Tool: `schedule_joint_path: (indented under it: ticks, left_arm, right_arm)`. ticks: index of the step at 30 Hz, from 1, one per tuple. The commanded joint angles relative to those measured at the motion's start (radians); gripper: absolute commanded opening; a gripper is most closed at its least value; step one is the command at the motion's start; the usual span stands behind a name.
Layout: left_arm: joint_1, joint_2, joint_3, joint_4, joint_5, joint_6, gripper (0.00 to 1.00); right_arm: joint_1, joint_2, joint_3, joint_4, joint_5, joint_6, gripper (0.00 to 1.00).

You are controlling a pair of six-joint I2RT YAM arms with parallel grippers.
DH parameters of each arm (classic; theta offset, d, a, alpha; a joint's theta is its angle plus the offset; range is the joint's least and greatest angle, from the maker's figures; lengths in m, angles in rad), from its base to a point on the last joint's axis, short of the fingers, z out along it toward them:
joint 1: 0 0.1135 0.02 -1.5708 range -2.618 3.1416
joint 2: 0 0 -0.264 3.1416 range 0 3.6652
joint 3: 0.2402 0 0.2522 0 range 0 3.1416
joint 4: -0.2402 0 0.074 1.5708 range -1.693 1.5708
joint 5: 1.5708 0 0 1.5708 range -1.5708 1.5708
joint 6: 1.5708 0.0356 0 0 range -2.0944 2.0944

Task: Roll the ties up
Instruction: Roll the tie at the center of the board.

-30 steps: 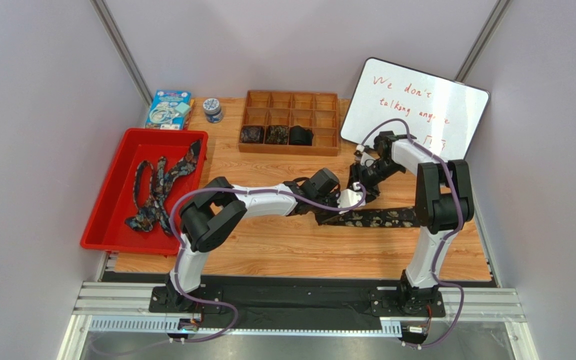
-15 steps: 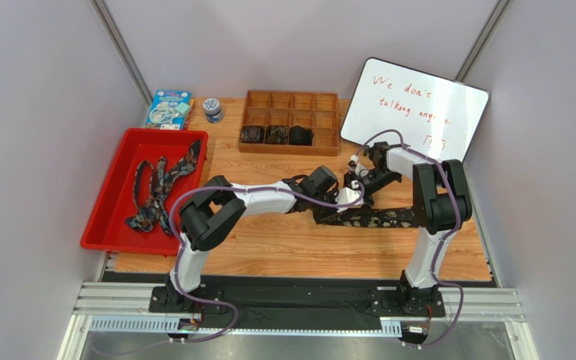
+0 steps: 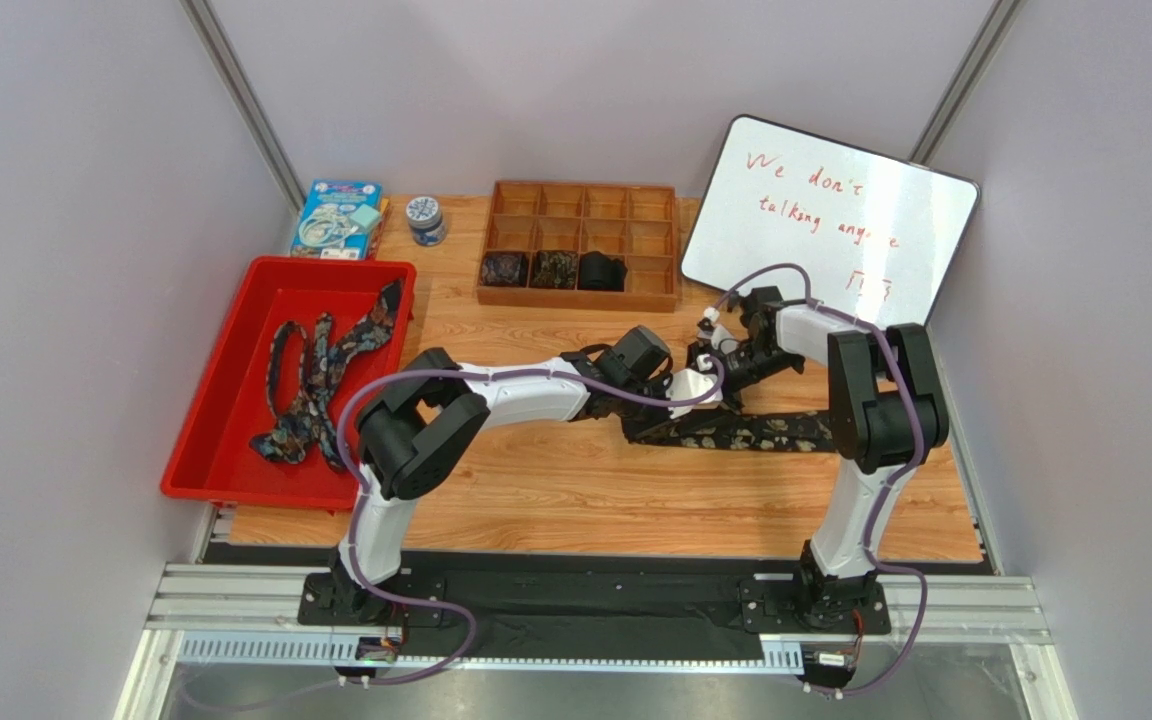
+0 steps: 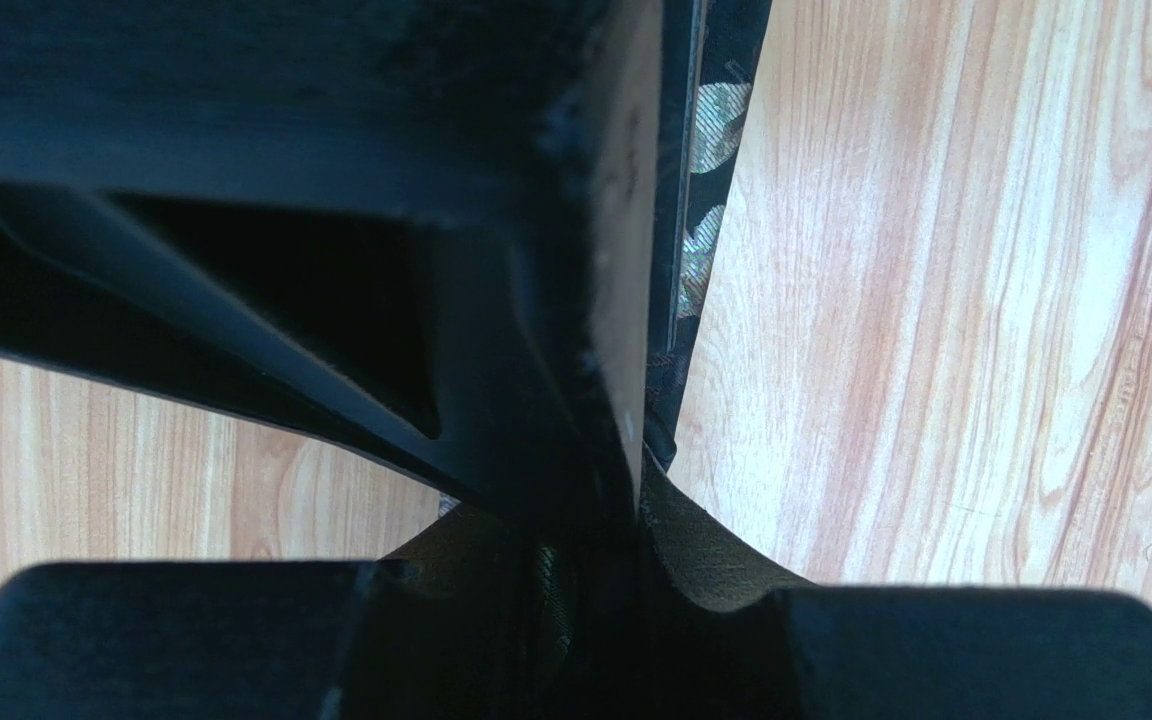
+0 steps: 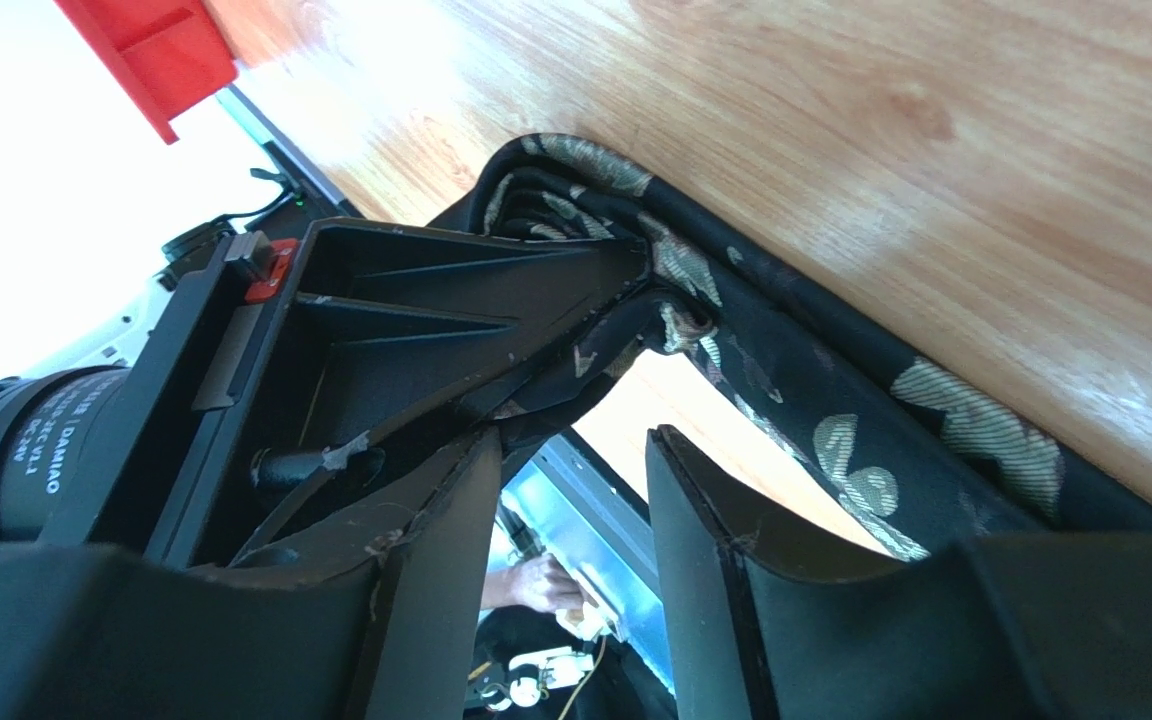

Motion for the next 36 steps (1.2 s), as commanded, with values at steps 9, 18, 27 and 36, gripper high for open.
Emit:
schedule_joint_path:
  ticks: [9, 18, 27, 36]
  left_arm:
    - [-0.014, 0.065, -0.035, -0.096, 0.015, 0.010, 0.13]
    - [-0.012, 0.062, -0.043, -0.105, 0.029, 0.013, 0.13]
    - [-0.005, 0.045, -0.063, -0.105, 0.035, 0.007, 0.13]
    - [0.015, 0.028, -0.071, -0.110, 0.034, 0.013, 0.15]
  right_arm:
    - [-0.009, -0.083, -0.123, 0.331, -0.143, 0.202, 0.47]
    - [0.020, -0.057, -0.175, 0.428, -0.046, 0.209, 0.30]
    - [0.017, -0.020, -0.152, 0.361, 0.060, 0.162, 0.00]
    - [-0.044, -0.053, -0.155, 0.292, 0.233, 0.113, 0.00]
